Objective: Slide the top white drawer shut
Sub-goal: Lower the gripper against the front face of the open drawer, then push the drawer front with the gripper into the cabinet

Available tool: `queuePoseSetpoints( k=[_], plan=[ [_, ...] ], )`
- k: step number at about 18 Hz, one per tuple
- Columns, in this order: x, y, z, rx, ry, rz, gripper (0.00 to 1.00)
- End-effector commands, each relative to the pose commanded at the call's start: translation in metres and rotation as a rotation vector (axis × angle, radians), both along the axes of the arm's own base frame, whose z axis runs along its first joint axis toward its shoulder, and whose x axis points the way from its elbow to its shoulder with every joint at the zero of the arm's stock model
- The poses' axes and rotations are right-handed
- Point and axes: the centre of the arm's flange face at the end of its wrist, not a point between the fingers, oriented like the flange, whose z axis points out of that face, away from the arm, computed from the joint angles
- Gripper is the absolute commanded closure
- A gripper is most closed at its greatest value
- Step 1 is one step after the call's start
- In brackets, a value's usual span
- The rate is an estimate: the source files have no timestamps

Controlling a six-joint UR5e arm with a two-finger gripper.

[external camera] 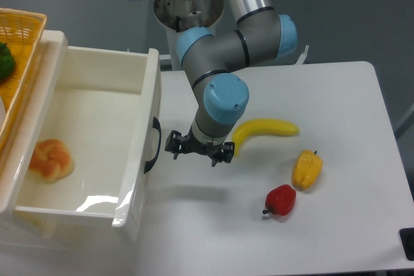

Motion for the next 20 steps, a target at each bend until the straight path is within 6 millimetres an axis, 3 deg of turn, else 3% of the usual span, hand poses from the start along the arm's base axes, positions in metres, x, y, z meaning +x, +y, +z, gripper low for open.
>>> queuePoseSetpoints(
  k=[20],
  plan=[
    [0.017, 0.010, 0.007, 0.016, -0.003, -0.020, 0.00]
  ],
)
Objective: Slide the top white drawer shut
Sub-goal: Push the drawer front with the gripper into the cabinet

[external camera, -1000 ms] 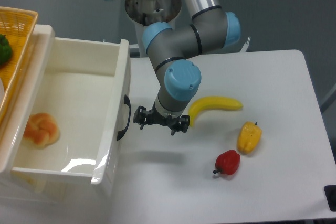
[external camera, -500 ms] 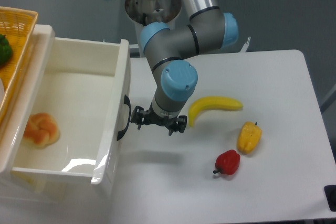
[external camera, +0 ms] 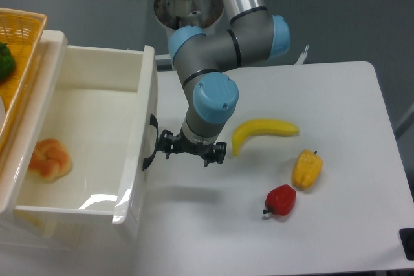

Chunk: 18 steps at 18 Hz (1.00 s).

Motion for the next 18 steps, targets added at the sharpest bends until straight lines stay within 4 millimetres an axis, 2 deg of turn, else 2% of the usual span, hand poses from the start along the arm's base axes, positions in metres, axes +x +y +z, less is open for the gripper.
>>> queuePoseSetpoints(
  k=[18],
  plan=[
    [0.032, 0.017, 0.008, 0.014, -0.001, -0.036, 0.00]
  ],
)
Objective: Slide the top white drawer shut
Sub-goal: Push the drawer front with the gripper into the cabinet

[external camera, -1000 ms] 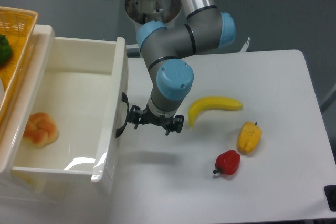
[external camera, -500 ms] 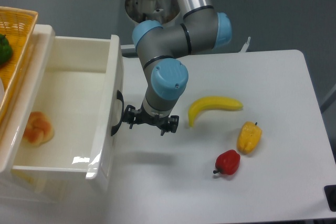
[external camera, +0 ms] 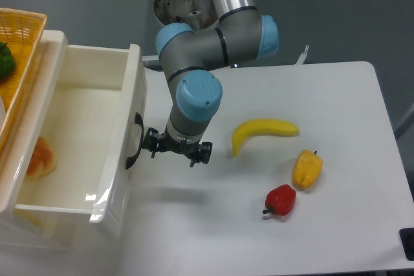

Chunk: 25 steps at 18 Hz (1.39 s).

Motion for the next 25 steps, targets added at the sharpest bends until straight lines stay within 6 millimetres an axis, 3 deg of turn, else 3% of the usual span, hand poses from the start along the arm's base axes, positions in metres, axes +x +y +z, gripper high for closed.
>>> queuePoseSetpoints(
  k=[25],
  plan=[
    [0.043, 0.018, 0.009, 0.014, -0.005, -0.053, 0.00]
  ],
)
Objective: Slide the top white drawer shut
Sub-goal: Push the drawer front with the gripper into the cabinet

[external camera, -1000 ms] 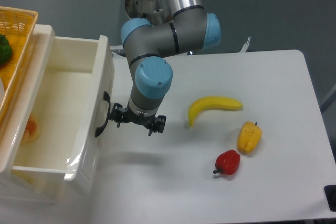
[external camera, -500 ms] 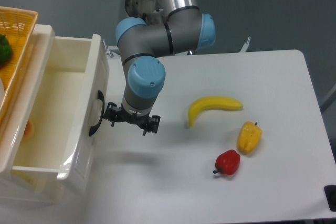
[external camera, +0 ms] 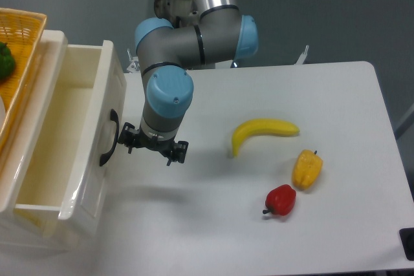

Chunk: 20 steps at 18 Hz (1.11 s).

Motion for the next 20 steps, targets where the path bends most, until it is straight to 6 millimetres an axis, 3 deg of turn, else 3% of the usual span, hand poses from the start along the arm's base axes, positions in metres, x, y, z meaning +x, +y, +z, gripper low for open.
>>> queuePoseSetpoints(
  k=[20],
  plan=[
    [0.040, 0.016, 0.012, 0.014, 0.004, -0.033, 0.00]
  ],
)
